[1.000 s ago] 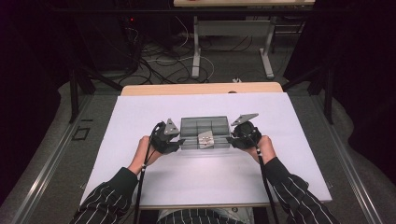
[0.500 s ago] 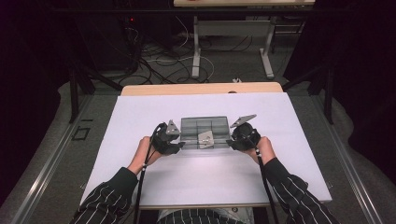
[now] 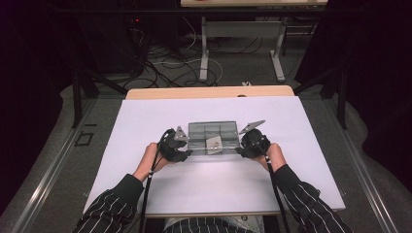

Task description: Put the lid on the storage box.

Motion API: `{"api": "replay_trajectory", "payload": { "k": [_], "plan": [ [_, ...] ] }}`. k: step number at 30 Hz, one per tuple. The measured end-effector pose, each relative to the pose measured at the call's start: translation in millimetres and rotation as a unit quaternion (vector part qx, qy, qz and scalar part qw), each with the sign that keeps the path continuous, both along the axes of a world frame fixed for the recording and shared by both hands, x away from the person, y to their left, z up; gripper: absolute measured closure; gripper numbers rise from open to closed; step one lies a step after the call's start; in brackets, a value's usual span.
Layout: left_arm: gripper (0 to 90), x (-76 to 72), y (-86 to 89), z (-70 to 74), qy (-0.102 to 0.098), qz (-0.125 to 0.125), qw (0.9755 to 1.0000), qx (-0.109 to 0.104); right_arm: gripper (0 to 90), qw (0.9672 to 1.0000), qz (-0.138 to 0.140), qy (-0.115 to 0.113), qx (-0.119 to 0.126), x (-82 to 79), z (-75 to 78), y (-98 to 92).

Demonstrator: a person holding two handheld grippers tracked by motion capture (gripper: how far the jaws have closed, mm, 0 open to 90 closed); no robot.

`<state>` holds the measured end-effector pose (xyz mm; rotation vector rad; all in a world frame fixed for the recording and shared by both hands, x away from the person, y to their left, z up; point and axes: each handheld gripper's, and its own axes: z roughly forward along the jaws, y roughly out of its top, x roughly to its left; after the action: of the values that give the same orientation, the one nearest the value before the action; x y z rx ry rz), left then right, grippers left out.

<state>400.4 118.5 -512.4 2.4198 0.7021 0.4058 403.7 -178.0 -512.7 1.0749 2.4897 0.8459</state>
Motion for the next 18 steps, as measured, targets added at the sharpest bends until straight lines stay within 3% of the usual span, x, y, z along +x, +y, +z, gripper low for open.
{"api": "replay_trajectory", "payload": {
  "k": [4,7,12,17,18],
  "plan": [
    [54.0,-0.4,-1.0,-0.5,0.000,0.003,1.0000,-0.001,62.3,1.0000,0.004,0.004,0.006,0.5,-0.5,-0.7],
    [46.6,-0.8,-1.8,-1.5,0.005,0.005,1.0000,0.002,59.0,0.9999,0.008,0.002,0.007,0.7,0.0,-1.9],
    [34.9,-5.1,-1.8,-2.2,0.000,0.020,0.9998,-0.009,44.7,0.9998,0.001,0.008,0.017,-0.5,0.9,-3.8],
    [22.5,-11.8,2.9,0.9,-0.006,0.031,0.9993,-0.019,27.2,0.9993,0.015,0.016,0.030,-3.7,4.5,-6.9],
    [20.4,-13.6,3.5,0.9,-0.006,0.033,0.9992,-0.021,24.2,0.9987,0.015,0.002,0.049,-4.2,2.3,-6.6]
  ]
}}
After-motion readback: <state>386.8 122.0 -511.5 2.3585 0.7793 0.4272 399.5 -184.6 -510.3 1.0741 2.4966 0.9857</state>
